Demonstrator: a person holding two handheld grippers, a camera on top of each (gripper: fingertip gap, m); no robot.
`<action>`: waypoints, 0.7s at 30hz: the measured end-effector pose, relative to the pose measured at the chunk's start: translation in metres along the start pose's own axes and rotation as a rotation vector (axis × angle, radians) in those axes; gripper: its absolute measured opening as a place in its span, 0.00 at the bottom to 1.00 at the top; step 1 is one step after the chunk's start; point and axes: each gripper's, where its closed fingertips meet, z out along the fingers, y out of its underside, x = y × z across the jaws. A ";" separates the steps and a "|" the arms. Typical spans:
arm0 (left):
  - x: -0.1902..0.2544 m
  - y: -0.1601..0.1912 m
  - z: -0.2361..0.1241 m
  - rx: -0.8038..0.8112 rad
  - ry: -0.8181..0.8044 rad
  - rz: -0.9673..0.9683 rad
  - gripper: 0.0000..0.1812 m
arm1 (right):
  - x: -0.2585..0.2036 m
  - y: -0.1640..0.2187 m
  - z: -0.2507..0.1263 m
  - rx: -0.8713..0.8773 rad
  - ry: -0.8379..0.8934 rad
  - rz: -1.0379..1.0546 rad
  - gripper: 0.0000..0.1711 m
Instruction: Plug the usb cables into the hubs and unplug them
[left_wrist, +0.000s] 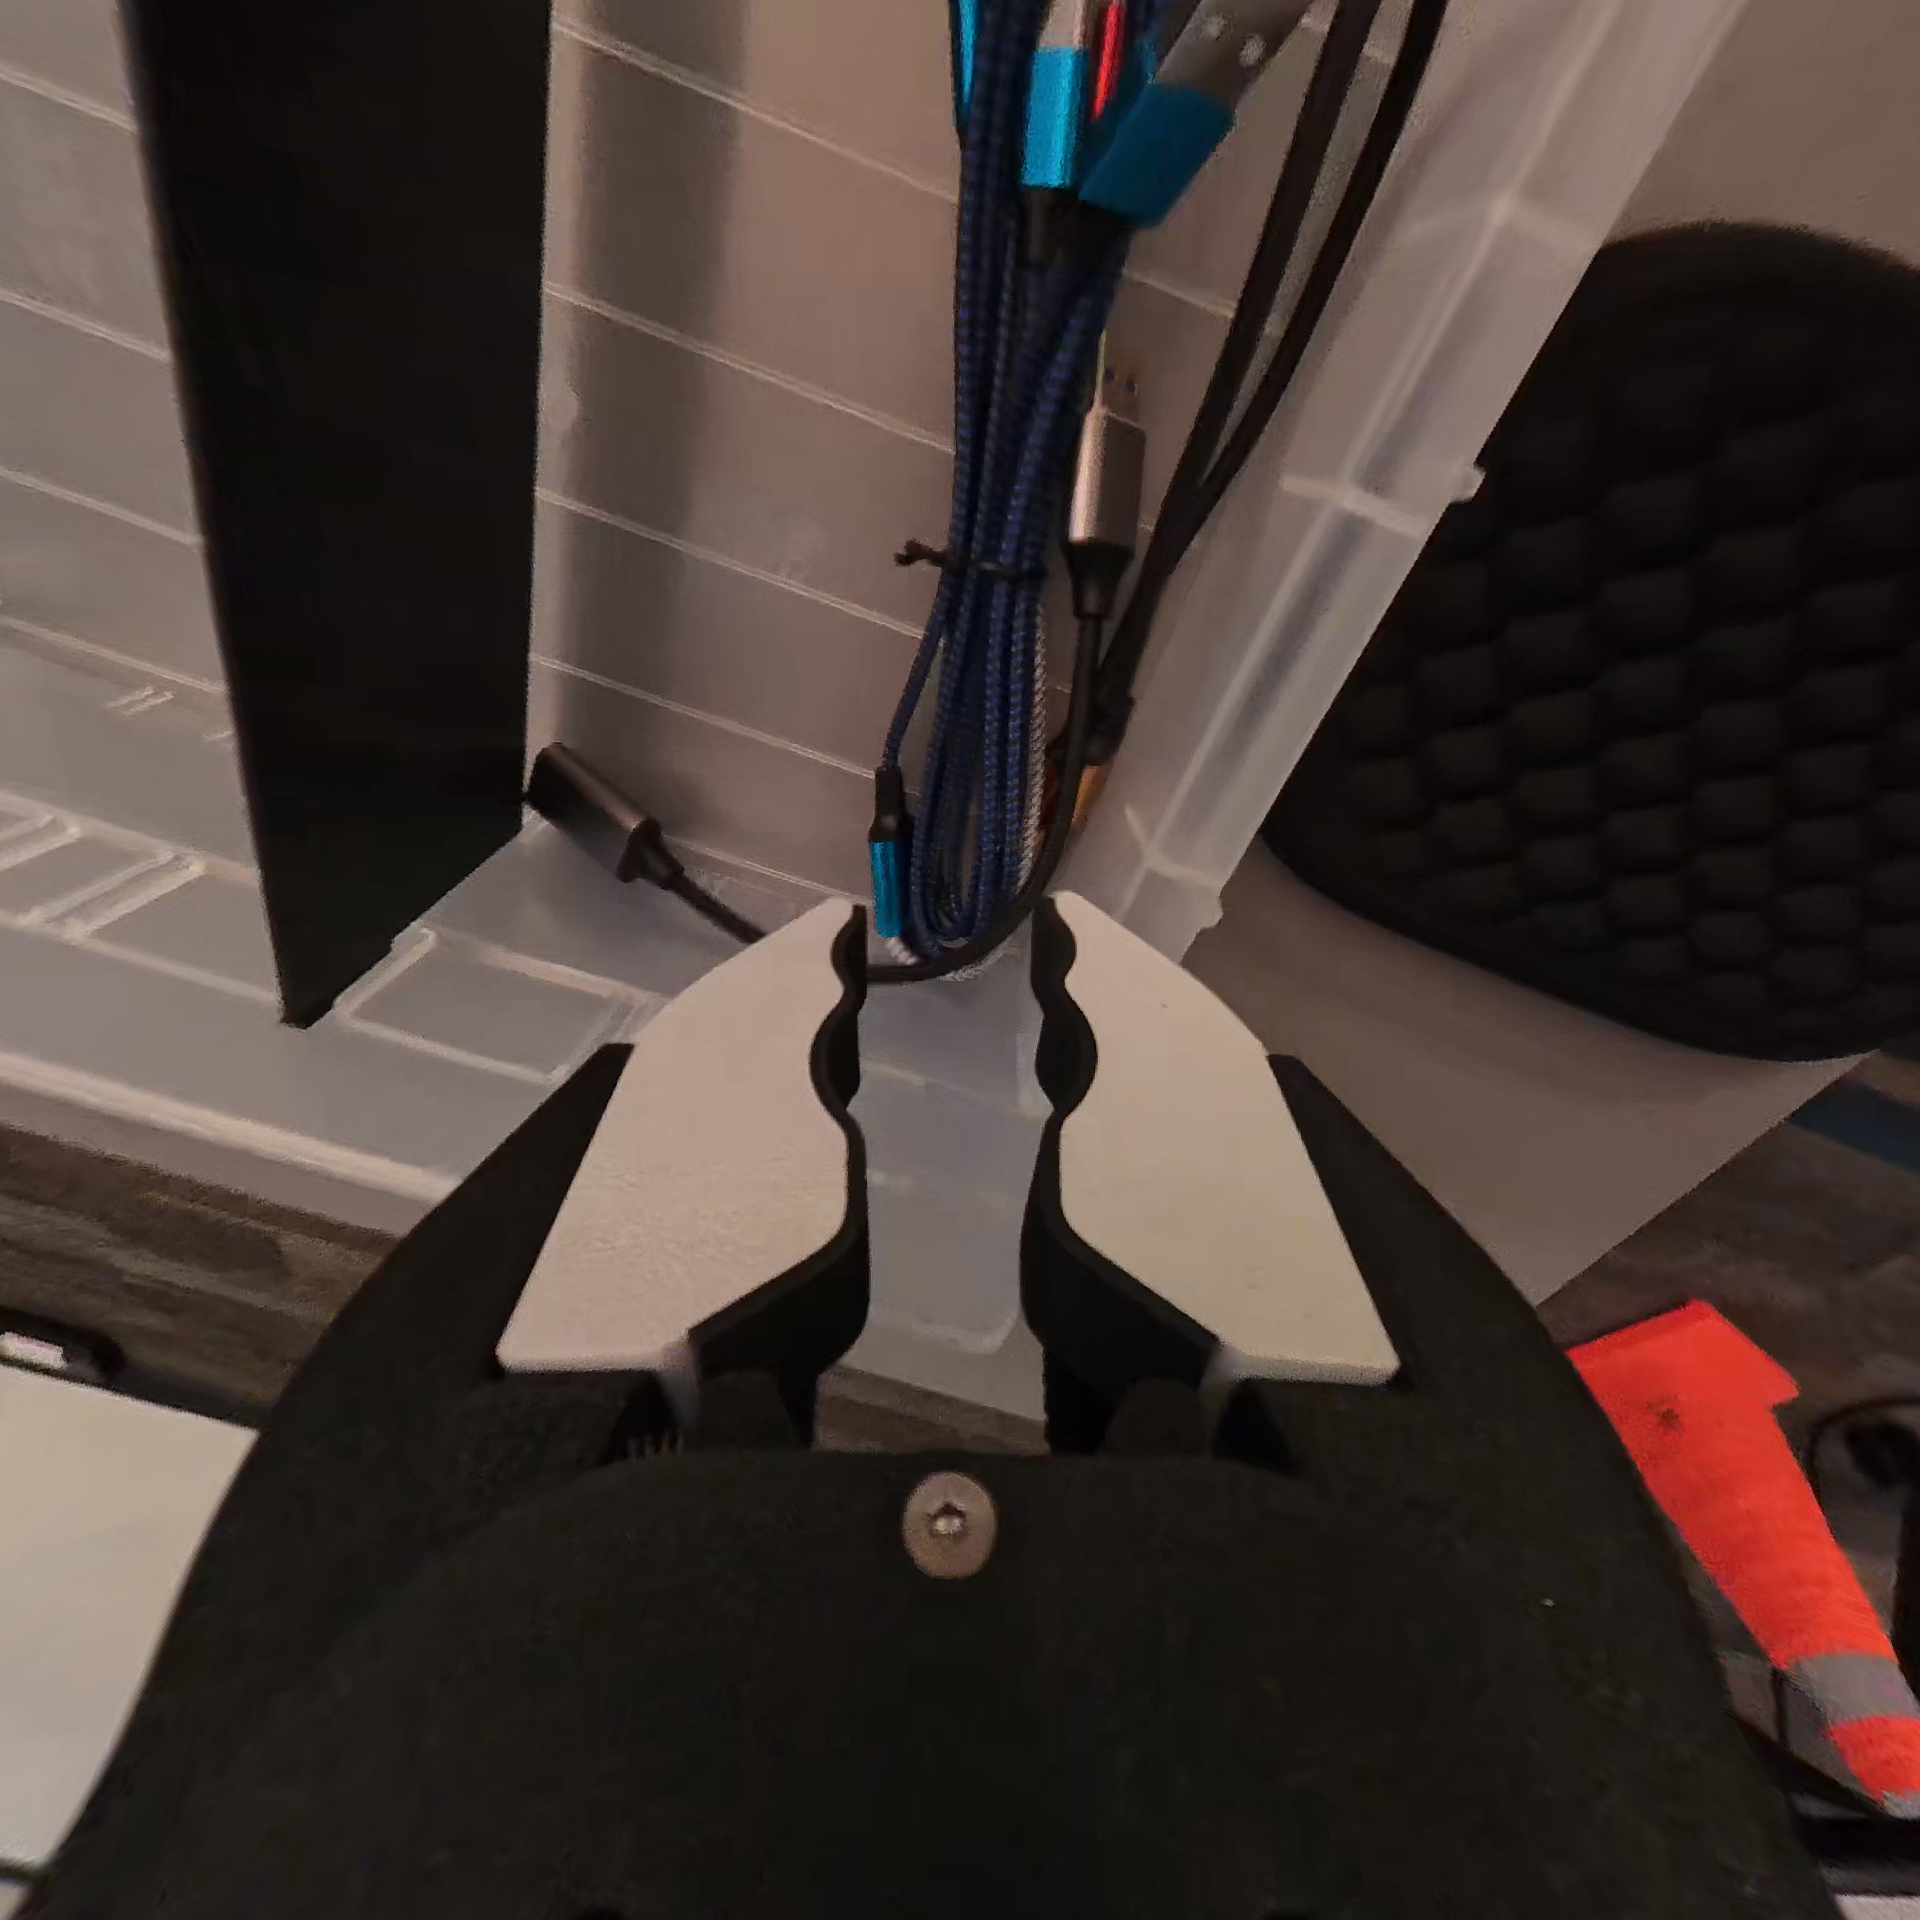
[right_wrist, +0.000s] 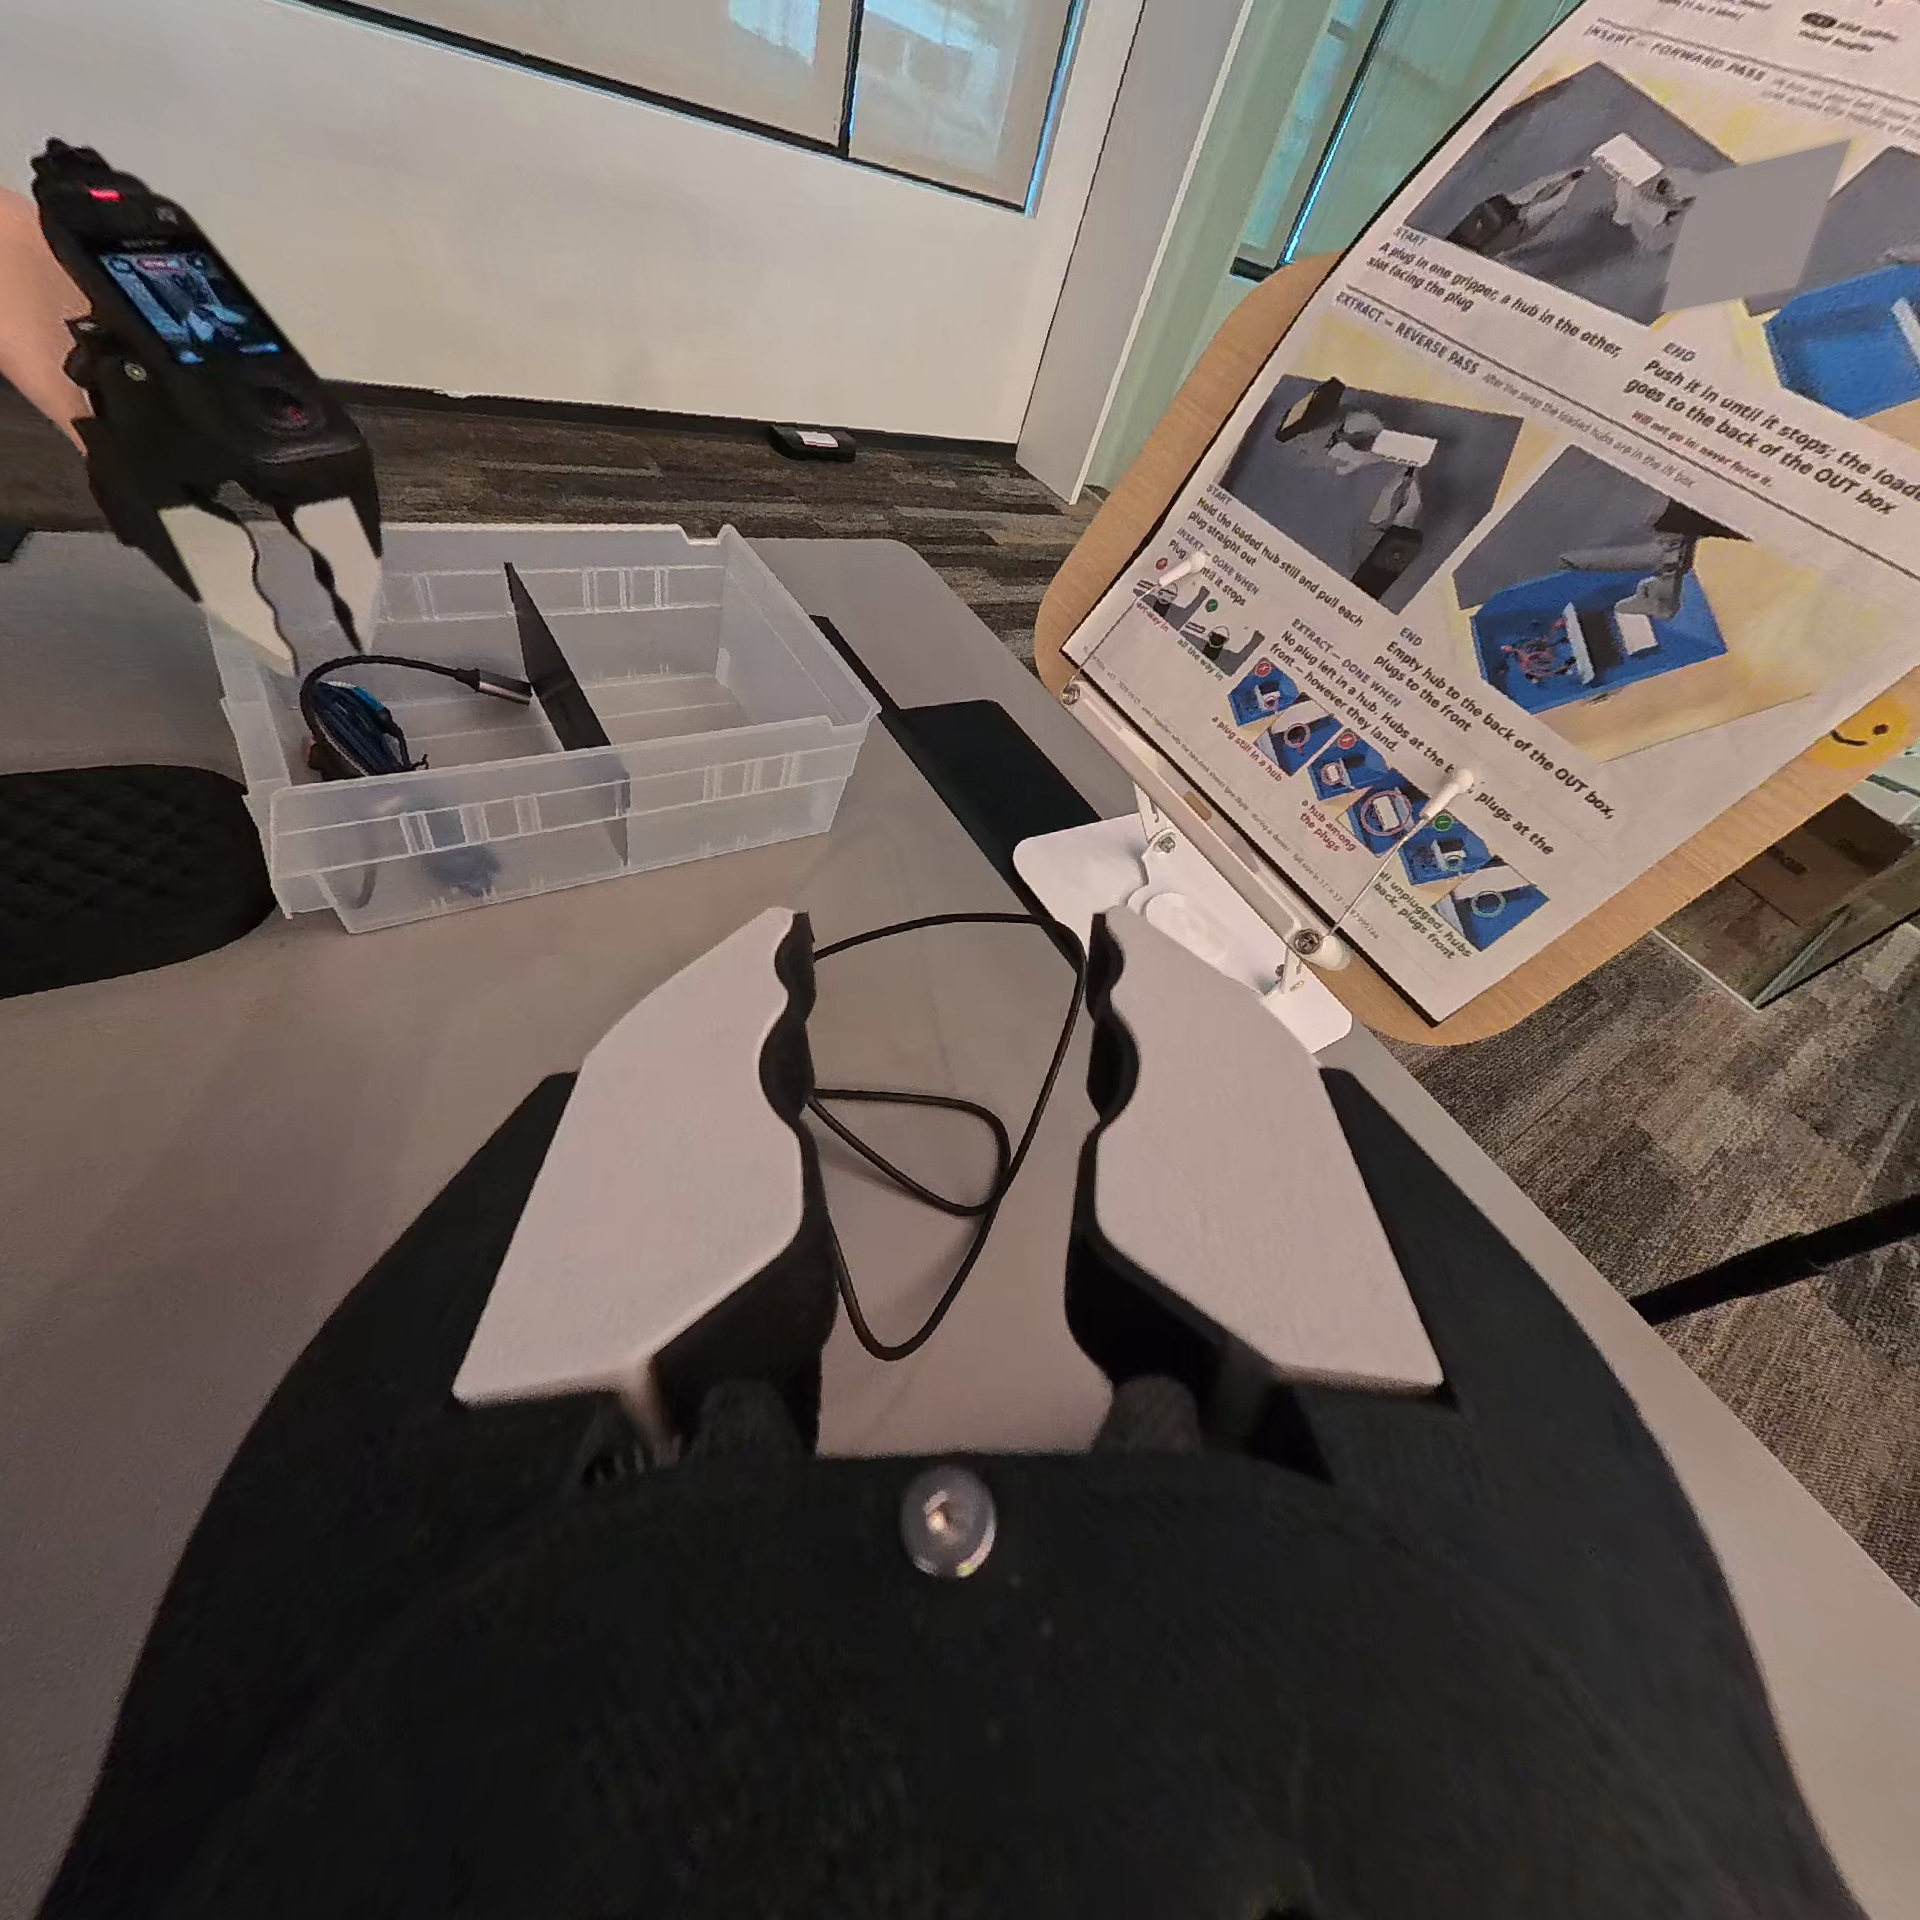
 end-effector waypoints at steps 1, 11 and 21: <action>0.005 -0.006 0.002 0.014 0.029 -0.013 0.18 | 0.000 0.001 0.001 -0.004 -0.001 0.000 0.30; 0.026 -0.069 0.006 0.203 0.114 0.039 0.26 | -0.002 0.011 0.009 -0.055 -0.001 -0.009 0.30; 0.024 -0.081 0.034 0.163 0.063 0.097 0.10 | 0.004 0.022 0.013 -0.090 0.010 0.001 0.30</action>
